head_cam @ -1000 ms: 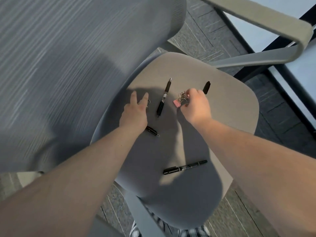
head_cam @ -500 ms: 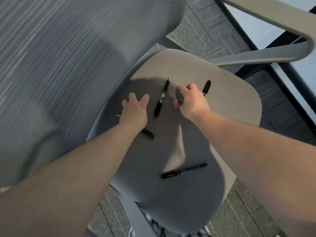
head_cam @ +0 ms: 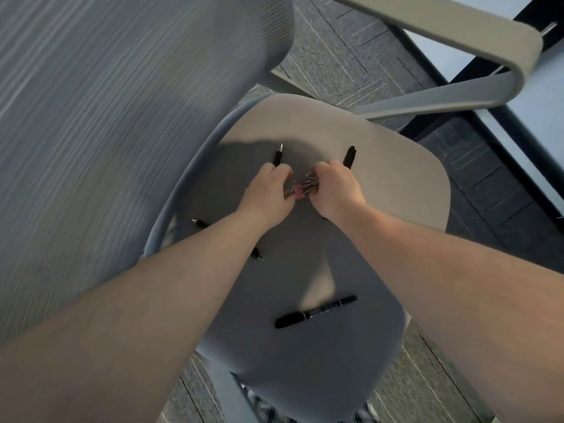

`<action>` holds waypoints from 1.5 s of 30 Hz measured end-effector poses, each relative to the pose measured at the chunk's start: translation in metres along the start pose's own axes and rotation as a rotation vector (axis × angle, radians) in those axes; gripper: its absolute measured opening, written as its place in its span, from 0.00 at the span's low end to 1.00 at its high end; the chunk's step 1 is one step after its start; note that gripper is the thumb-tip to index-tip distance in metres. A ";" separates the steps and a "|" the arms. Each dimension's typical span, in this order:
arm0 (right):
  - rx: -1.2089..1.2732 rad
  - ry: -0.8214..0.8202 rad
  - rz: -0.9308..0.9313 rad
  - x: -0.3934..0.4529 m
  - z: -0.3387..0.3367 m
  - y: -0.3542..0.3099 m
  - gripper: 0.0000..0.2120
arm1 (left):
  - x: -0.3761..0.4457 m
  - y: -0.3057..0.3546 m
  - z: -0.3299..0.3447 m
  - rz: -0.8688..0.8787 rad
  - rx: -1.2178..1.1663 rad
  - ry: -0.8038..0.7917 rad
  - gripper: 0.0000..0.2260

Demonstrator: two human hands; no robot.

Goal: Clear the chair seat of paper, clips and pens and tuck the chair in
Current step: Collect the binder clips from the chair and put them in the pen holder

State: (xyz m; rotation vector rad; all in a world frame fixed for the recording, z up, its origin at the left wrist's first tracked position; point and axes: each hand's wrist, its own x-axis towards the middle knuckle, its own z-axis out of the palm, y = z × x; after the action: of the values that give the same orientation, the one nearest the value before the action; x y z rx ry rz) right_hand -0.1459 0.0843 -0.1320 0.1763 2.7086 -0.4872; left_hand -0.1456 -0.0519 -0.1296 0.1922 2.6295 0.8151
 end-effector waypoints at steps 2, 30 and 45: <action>-0.005 -0.011 -0.016 -0.002 -0.001 0.002 0.11 | 0.002 0.005 0.004 0.007 0.005 0.006 0.15; 0.048 0.074 0.019 -0.016 -0.032 0.026 0.04 | 0.008 0.022 -0.011 0.006 0.314 -0.088 0.11; 0.119 0.238 0.127 -0.096 -0.183 0.058 0.09 | -0.002 0.183 -0.085 0.271 0.360 -0.107 0.11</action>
State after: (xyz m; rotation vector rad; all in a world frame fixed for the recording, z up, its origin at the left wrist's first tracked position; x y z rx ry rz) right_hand -0.1100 0.1990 0.0459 0.4632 2.8752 -0.6251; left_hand -0.1743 0.0537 0.0397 0.6813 2.6601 0.3871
